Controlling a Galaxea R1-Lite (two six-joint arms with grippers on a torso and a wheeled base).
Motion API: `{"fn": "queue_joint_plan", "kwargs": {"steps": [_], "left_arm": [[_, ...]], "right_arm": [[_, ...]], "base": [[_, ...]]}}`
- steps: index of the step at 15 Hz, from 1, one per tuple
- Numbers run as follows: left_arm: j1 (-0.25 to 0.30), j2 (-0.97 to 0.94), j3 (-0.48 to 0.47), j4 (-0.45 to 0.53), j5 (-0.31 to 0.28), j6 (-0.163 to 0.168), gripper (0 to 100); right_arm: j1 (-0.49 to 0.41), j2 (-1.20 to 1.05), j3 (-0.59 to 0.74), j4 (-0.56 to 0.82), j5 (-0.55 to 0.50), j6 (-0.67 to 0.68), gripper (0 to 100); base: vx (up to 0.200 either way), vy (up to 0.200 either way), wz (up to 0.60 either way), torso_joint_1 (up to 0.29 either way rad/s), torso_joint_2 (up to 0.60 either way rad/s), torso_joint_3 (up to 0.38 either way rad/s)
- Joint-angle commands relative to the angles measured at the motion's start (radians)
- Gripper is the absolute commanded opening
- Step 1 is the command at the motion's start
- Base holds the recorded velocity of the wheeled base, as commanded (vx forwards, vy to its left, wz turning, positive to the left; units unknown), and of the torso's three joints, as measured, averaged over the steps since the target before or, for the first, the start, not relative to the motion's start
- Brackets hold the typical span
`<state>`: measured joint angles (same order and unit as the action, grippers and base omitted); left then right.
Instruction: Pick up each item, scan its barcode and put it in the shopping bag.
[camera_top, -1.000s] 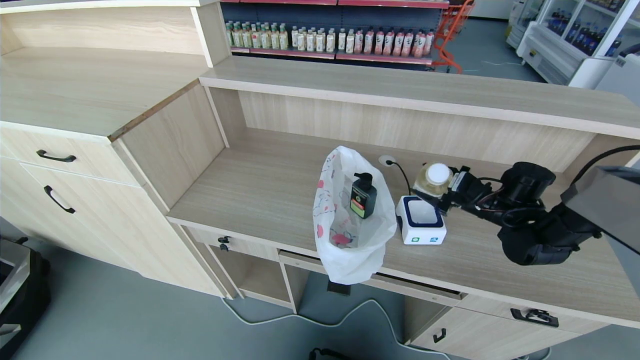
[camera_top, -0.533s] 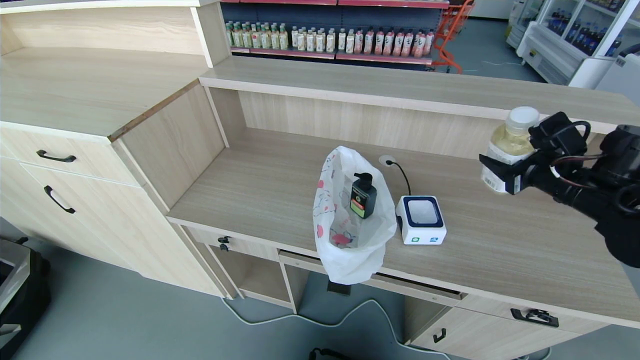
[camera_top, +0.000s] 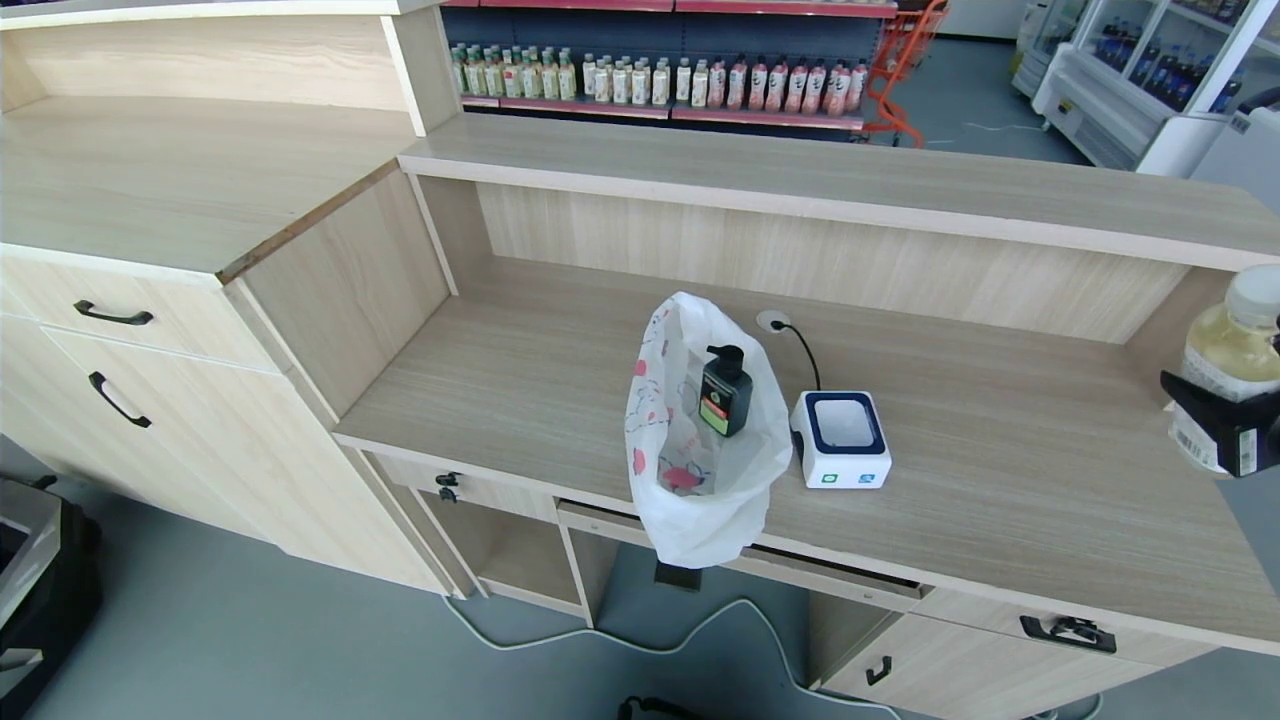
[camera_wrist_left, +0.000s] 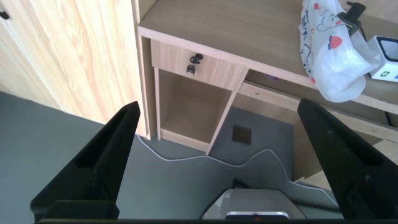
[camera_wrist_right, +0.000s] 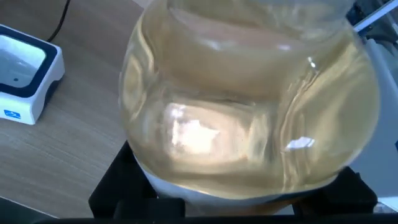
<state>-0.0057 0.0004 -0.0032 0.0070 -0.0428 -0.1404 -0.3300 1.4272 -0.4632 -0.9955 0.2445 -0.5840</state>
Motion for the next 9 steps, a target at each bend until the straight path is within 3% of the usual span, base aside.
{"fn": "queue_joint_plan", "kwargs": {"steps": [1,5,9], "left_arm": [[0.000,0.000,0.000,0.001,0.000,-0.001,100],[0.000,0.000,0.000,0.001,0.000,-0.001,100],[0.000,0.000,0.000,0.001,0.000,-0.001,100]], "right_arm": [[-0.003,-0.042,0.005,-0.003,0.001,-0.016,0],[0.012,-0.068,0.005,-0.008,0.007,-0.102,0],[0.117,-0.094,0.003,-0.009,0.027,-0.100,0]], "base": [[0.000,0.000,0.00,0.000,0.00,0.000],[0.000,0.000,0.00,0.000,0.00,0.000],[0.000,0.000,0.60,0.004,0.00,0.002]]}}
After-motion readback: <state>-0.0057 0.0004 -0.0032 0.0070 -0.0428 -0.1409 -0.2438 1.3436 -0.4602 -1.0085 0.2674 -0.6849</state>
